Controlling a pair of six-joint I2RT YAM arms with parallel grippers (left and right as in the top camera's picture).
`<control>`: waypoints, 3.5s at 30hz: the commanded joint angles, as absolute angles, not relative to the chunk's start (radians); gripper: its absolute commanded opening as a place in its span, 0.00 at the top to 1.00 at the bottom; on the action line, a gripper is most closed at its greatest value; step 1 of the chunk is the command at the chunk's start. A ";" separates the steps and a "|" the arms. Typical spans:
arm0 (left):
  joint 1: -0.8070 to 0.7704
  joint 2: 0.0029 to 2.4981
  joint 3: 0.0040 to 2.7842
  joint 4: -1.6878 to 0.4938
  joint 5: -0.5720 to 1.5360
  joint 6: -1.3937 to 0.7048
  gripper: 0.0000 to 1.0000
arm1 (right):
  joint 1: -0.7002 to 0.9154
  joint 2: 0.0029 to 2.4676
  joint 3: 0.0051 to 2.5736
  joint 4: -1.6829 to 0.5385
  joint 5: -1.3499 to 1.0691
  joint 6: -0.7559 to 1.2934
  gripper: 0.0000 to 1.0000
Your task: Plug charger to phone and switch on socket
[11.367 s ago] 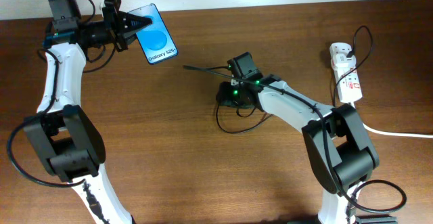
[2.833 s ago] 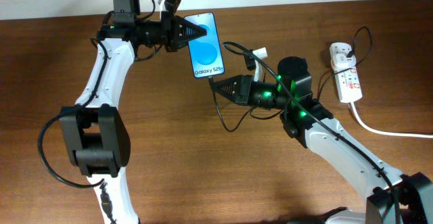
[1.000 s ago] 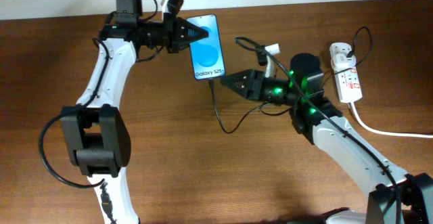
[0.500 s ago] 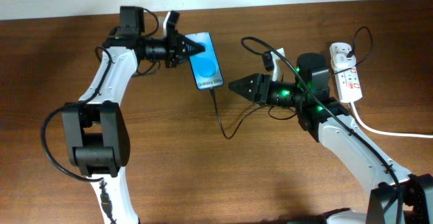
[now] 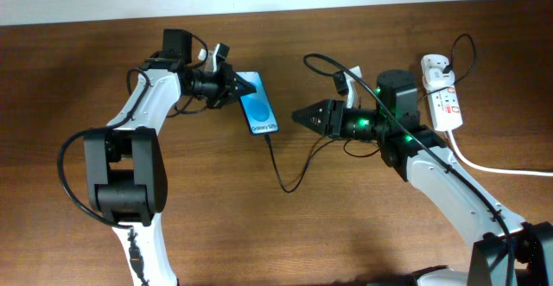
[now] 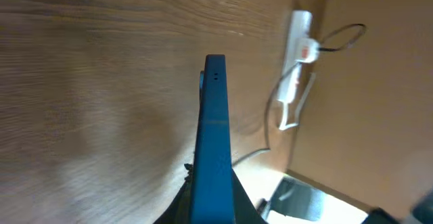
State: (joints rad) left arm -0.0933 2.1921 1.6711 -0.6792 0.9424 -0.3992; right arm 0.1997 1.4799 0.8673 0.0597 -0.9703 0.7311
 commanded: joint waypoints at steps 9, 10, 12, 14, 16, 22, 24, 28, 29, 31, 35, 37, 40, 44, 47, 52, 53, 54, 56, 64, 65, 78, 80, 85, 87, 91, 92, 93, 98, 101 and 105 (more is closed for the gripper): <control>-0.109 2.222 1.670 -0.746 0.795 -0.364 1.00 | 0.196 1.461 0.877 0.036 -0.984 0.687 0.49; -0.111 2.228 1.670 -0.746 0.796 -0.364 1.00 | 0.196 1.461 0.877 0.035 -0.984 0.687 0.49; -0.118 2.254 1.670 -0.746 0.796 -0.365 1.00 | 0.196 1.461 0.877 0.032 -0.984 0.687 0.48; -0.122 2.296 1.670 -0.749 0.803 -0.365 1.00 | 0.196 1.461 0.877 0.032 -0.984 0.687 0.49; -0.122 2.320 1.670 -0.750 0.819 -0.365 1.00 | 0.196 1.461 0.877 0.032 -0.984 0.687 0.49; -0.122 2.334 1.670 -0.750 0.813 -0.364 1.00 | 0.196 1.461 0.877 0.032 -0.982 0.684 0.49; -0.122 2.334 1.670 -0.750 0.784 -0.364 1.00 | 0.196 1.461 0.877 0.032 -0.979 0.684 0.49; -0.122 2.334 1.670 -0.750 0.780 -0.364 0.91 | 0.196 1.461 0.877 0.032 -0.979 0.684 0.48; -0.122 2.334 1.670 -0.750 0.780 -0.365 0.88 | 0.196 1.461 0.877 0.032 -0.979 0.684 0.49; -0.122 2.334 1.670 -0.753 0.781 -0.365 0.79 | 0.196 1.461 0.877 0.032 -0.979 0.684 0.49; -0.122 2.334 1.670 -0.775 0.781 -0.365 0.69 | 0.196 1.461 0.877 0.032 -0.976 0.684 0.48; -0.122 2.334 1.670 -0.776 0.781 -0.365 0.66 | 0.196 1.461 0.877 0.032 -0.976 0.684 0.48; -0.122 2.334 1.671 -0.777 0.780 -0.365 0.60 | 0.196 1.461 0.877 0.032 -0.976 0.684 0.48; -0.122 2.334 1.678 -0.798 0.743 -0.373 0.57 | 0.196 1.461 0.877 0.032 -0.975 0.684 0.48; -0.122 2.334 1.704 -0.844 0.678 -0.372 0.56 | 0.196 1.461 0.877 0.032 -0.973 0.684 0.48; -0.122 2.333 1.765 -0.924 0.558 -0.372 0.55 | 0.196 1.461 0.877 0.032 -0.965 0.684 0.48; -0.123 2.333 1.773 -0.934 0.543 -0.372 0.55 | 0.196 1.461 0.877 0.032 -0.965 0.684 0.48; -0.124 2.333 1.783 -0.947 0.519 -0.372 0.54 | 0.196 1.461 0.877 0.032 -0.964 0.684 0.48; -0.129 2.333 1.798 -0.976 0.456 -0.371 0.53 | 0.196 1.461 0.877 0.032 -0.961 0.684 0.48; -0.160 2.333 1.802 -1.002 0.320 -0.363 0.52 | 0.196 1.461 0.877 0.032 -0.957 0.684 0.48; -0.160 2.333 1.802 -1.002 0.313 -0.363 0.52 | 0.196 1.461 0.877 0.032 -0.957 0.684 0.48; -0.161 2.206 1.895 -1.072 0.167 -0.319 0.52 | 0.196 1.459 0.877 0.014 -0.962 0.684 0.49; -0.161 2.119 1.895 -1.074 0.159 -0.287 0.52 | 0.196 1.456 0.877 0.013 -0.966 0.684 0.49; -0.161 1.967 1.895 -1.074 0.156 -0.282 0.48 | 0.196 1.433 0.877 0.009 -0.965 0.642 0.49; -0.161 1.908 1.895 -1.075 0.156 -0.281 0.45 | 0.196 1.415 0.877 -0.021 -0.947 0.612 0.49; -0.161 1.841 1.895 -1.079 0.156 -0.282 0.38 | 0.196 1.361 0.877 -0.131 -0.862 0.536 0.49; -0.161 1.834 1.895 -1.082 0.156 -0.282 0.37 | 0.196 1.348 0.877 -0.152 -0.845 0.523 0.49; -0.161 1.829 1.895 -1.090 0.156 -0.282 0.31 | 0.196 1.326 0.877 -0.186 -0.818 0.500 0.49; -0.161 1.831 1.895 -1.135 0.147 -0.282 0.18 | 0.195 1.224 0.877 -0.334 -0.671 0.421 0.48; -0.161 1.831 1.895 -1.146 0.148 -0.282 0.01 | 0.195 1.184 0.878 -0.396 -0.592 0.418 0.48; -0.161 1.831 1.895 -1.146 0.148 -0.282 0.01 | 0.189 1.154 0.888 -0.482 -0.543 0.392 0.48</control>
State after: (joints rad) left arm -0.1635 1.8400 1.8889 -1.1446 0.1585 -0.2871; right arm 0.1993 1.1755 0.8677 -0.4484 -0.6243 0.4355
